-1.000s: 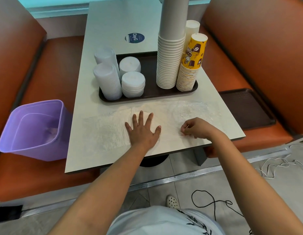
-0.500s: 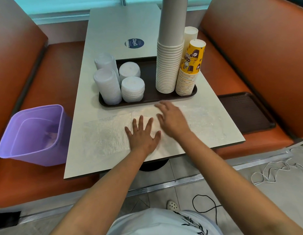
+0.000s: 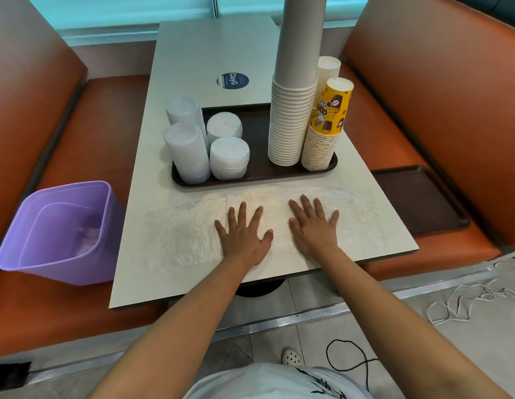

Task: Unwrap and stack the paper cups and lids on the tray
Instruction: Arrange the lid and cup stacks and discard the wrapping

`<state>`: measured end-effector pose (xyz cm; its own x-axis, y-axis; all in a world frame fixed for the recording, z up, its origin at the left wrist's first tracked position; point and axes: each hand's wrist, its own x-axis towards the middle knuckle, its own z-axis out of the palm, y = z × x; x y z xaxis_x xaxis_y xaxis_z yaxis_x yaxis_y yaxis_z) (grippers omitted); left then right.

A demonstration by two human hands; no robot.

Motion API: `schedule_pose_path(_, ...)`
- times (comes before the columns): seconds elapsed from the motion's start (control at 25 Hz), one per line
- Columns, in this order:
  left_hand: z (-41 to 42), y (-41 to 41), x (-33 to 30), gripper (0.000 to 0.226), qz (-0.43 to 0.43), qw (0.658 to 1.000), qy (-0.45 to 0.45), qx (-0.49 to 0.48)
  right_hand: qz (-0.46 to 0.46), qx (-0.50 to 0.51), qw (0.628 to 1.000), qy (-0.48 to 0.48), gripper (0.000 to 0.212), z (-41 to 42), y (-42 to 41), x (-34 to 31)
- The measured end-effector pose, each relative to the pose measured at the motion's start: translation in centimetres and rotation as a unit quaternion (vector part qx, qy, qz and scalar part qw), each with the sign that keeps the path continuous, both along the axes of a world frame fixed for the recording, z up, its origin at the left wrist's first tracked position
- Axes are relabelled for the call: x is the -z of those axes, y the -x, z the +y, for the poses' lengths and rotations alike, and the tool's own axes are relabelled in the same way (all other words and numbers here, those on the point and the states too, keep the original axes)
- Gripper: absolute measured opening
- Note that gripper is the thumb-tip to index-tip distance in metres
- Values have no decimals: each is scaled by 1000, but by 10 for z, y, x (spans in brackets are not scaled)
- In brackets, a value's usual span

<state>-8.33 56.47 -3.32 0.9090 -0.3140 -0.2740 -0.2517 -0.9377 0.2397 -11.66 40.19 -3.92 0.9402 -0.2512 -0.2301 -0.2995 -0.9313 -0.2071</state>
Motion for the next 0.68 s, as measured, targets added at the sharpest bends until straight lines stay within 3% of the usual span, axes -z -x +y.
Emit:
schedule_pose_path(0.2, 13, -6, -19, 68, -70, 979, 77, -173, -28, 9, 999, -15, 50, 0, 0, 2)
schedule_pose_path(0.36, 16, -16, -30, 73, 55, 948, 188, -249, -27, 1, 1000, -15, 51, 0, 0, 3)
schedule_pose_path(0.48, 18, -22, -41, 59, 103, 917, 264, -281, -47, 8, 999, -20, 51, 0, 1, -2)
schedule_pose_path(0.6, 11, -19, -65, 40, 42, 914, 307, -263, -204, 52, 978, -10, 42, 3, 3, -18)
schedule_pose_path(0.68, 2, -14, -81, 34, -35, 920, 313, -233, -287, 87, 943, -142, 29, 9, -3, -38)
